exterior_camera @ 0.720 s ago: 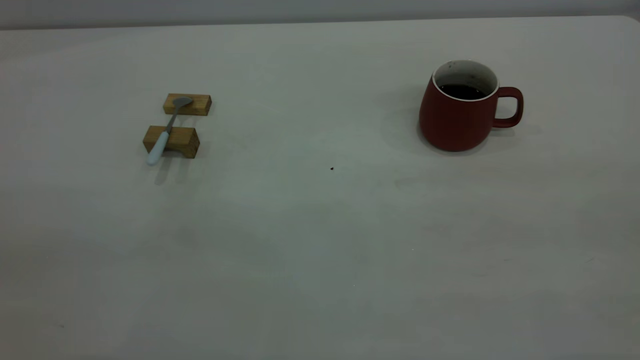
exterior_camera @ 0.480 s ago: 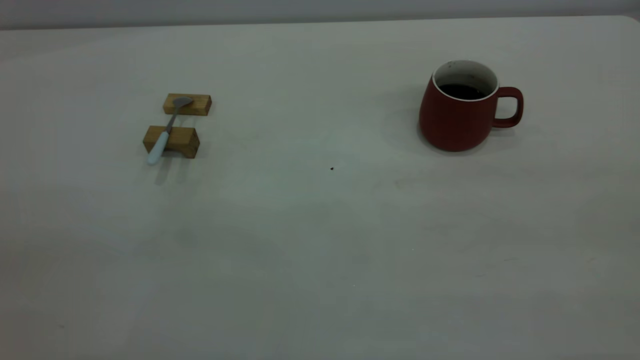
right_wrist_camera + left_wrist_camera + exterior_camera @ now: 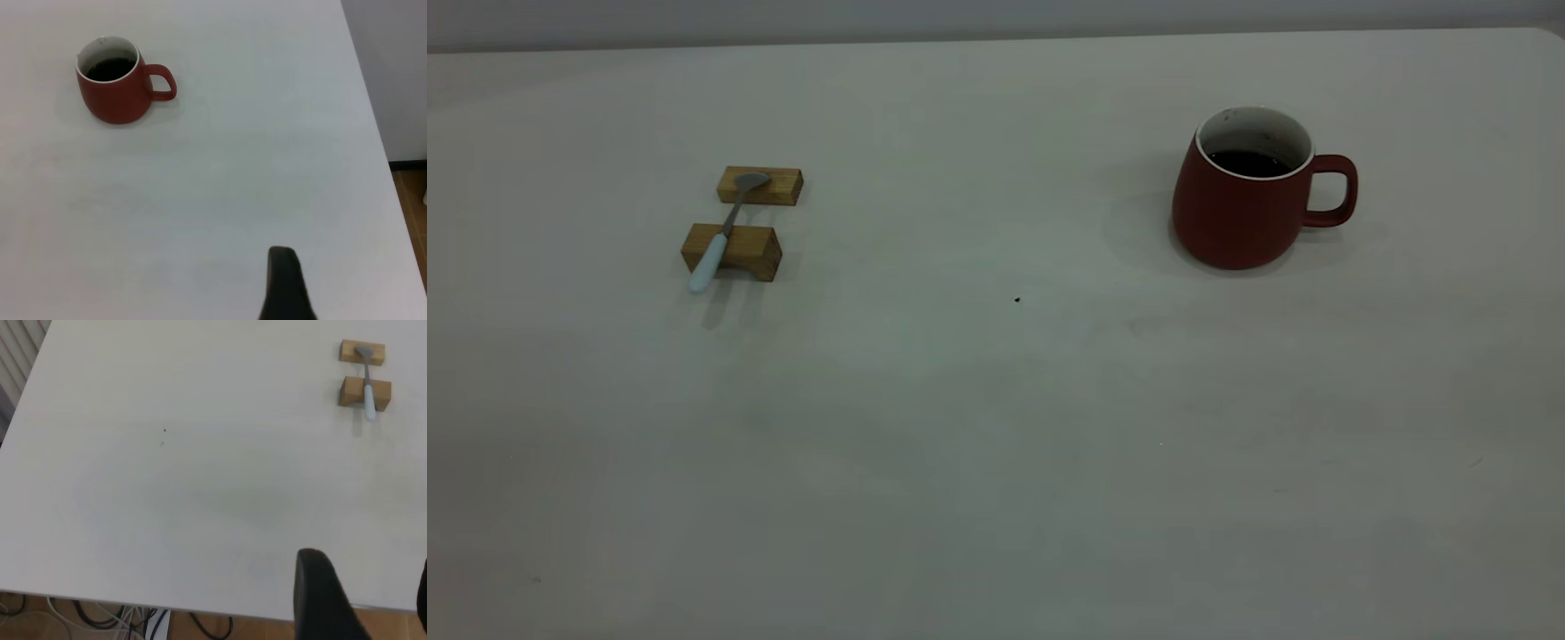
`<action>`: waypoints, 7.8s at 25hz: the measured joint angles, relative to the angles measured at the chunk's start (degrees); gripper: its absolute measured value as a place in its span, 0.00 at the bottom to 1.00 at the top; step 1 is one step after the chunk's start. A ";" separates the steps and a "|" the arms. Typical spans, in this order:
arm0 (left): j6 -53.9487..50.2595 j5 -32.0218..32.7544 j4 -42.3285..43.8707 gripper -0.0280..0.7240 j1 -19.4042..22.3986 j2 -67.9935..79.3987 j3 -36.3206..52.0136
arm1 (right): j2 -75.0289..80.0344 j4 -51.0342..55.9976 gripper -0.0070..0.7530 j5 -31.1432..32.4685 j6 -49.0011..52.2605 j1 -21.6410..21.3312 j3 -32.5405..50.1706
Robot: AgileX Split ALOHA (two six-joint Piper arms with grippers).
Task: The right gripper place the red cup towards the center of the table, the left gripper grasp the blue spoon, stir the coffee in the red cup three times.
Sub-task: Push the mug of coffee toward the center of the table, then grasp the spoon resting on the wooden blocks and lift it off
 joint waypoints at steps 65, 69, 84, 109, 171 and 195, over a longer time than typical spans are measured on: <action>-0.04 0.00 0.00 0.60 0.00 0.00 0.00 | 112.32 24.10 0.77 -31.79 -64.03 2.52 -43.21; -0.04 0.00 0.00 0.60 0.00 0.00 0.00 | 120.17 24.82 0.77 -32.99 -81.23 2.68 -47.80; -0.04 0.00 0.00 0.60 0.00 0.00 0.00 | 133.09 38.82 0.77 -43.50 -116.02 1.70 -50.99; -0.10 0.00 0.05 0.60 0.00 0.00 0.00 | 142.49 61.50 0.77 -44.51 -122.12 23.08 -63.82; -0.10 0.00 0.05 0.60 0.00 0.00 0.00 | -0.08 2.56 0.77 -0.01 -0.35 1.70 -0.01; -0.29 -2.92 0.69 0.67 0.00 13.89 -4.30 | -0.08 2.56 0.77 -0.01 -0.35 1.70 -0.01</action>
